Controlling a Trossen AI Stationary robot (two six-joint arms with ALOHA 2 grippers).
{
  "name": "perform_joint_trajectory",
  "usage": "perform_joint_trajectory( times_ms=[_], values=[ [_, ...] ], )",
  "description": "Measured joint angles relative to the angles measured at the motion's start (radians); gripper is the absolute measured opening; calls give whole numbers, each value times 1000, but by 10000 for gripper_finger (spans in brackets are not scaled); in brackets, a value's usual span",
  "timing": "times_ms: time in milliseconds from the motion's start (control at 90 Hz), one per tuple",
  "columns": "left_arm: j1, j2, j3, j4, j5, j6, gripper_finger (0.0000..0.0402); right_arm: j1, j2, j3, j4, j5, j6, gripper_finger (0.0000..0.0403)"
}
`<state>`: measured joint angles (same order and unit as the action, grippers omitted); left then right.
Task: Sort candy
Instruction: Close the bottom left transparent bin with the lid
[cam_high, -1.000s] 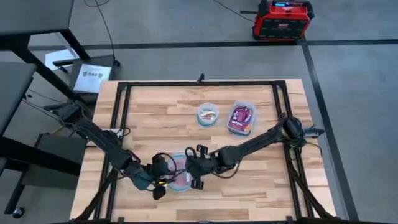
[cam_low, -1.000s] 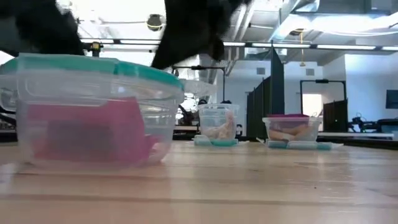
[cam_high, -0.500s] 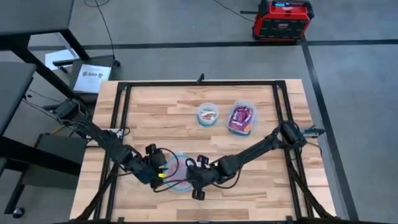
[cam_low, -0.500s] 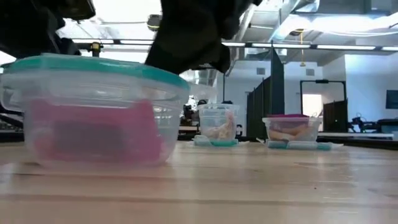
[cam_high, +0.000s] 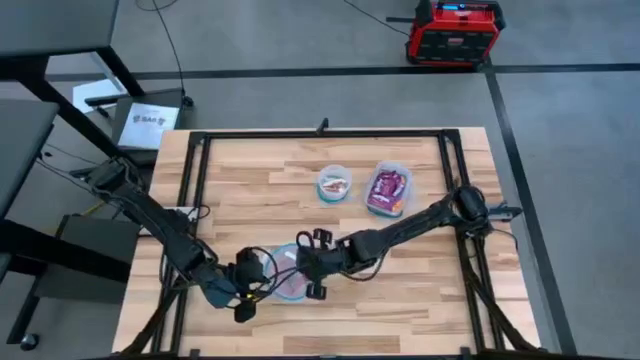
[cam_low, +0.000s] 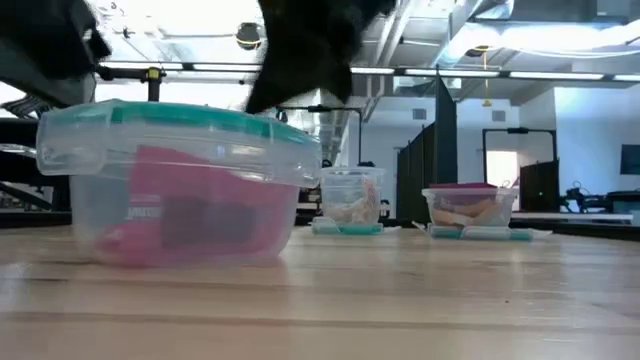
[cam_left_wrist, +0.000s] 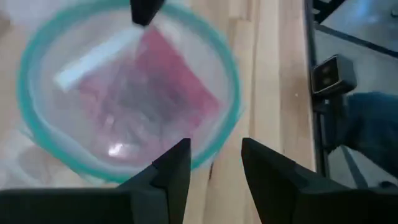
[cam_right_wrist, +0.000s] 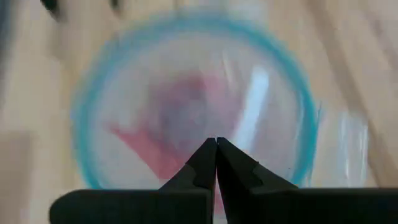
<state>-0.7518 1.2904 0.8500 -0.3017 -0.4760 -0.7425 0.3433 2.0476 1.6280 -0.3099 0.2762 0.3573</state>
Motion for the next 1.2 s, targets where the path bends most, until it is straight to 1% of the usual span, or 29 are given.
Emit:
perform_joint_trajectory(
  times_ms=[56,156,222,289,333,389,500,611,700,878,967,1089,1200],
  values=[
    [7,-14,33,-88,-15,63,130,12,2,2,99,14,-8,0],
    [34,-38,73,-255,-25,202,130,20,47,2,249,32,-20,0],
    [63,-53,71,-331,-43,270,128,18,87,-2,328,90,5,0],
    [91,-71,27,-339,-48,336,124,16,121,-2,400,177,31,0],
    [111,-84,-14,-314,-47,369,122,17,144,-1,447,237,42,0],
    [132,-99,-75,-233,-41,397,121,22,177,3,491,287,59,0],
    [158,-132,-197,-79,5,411,120,35,239,-1,526,323,63,0],
    [158,-162,-267,57,18,400,120,51,271,-2,568,379,62,0],
    [157,-166,-294,108,19,389,120,51,296,4,609,382,65,0],
    [157,-157,-336,167,25,373,120,43,333,5,604,392,57,0],
    [157,-155,-339,165,26,364,120,43,336,5,596,393,56,0],
    [157,-149,-341,214,27,374,120,41,337,5,592,390,54,0],
    [157,-113,-341,256,26,390,120,40,337,3,583,386,54,0]
  ],
)
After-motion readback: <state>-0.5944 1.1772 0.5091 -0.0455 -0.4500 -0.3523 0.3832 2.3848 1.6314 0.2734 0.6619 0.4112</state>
